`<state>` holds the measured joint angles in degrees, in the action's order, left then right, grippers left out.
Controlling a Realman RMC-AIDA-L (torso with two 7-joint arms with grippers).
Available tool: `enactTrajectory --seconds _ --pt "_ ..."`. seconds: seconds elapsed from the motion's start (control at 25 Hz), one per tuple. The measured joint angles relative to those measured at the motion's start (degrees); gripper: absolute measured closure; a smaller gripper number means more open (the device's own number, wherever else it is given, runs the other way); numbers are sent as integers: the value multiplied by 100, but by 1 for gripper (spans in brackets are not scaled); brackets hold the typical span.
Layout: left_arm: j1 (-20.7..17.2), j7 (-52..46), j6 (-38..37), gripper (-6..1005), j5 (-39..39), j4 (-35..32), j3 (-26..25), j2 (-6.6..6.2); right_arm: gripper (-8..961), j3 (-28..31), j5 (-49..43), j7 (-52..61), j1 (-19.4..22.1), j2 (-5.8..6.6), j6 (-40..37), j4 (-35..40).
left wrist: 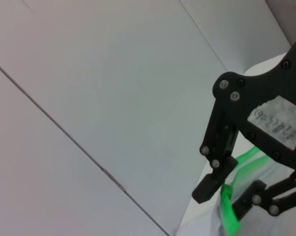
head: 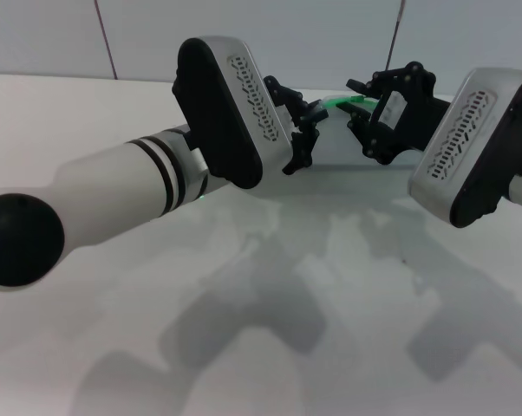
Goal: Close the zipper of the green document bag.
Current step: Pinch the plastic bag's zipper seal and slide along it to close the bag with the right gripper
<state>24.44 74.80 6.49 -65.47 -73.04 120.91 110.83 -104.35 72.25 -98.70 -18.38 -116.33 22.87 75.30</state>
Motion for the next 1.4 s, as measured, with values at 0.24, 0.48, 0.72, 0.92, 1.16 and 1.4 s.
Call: enactTrajectory --seconds 0.24,0.48,0.72,0.92,1.16,1.4 --pt "-10 12 -39 949 -6 0 38 -10 747 5 -1 0 8 5 18 0" --pt "-19 13 -40 949 -27 0 38 -23 806 30 -1 3 6 5 159 1" --pt "-33 15 -44 949 -13 -23 37 -25 845 80 -12 6 3 10 167 0" --pt "-42 17 -44 950 -11 -45 38 -26 869 163 -20 9 1 13 167 -71" --pt "-102 45 -44 950 -7 -141 37 -27 868 249 -60 9 -11 15 167 -167" --pt "-179 100 -43 950 -2 -237 37 -32 868 327 -68 9 -59 14 166 -303"
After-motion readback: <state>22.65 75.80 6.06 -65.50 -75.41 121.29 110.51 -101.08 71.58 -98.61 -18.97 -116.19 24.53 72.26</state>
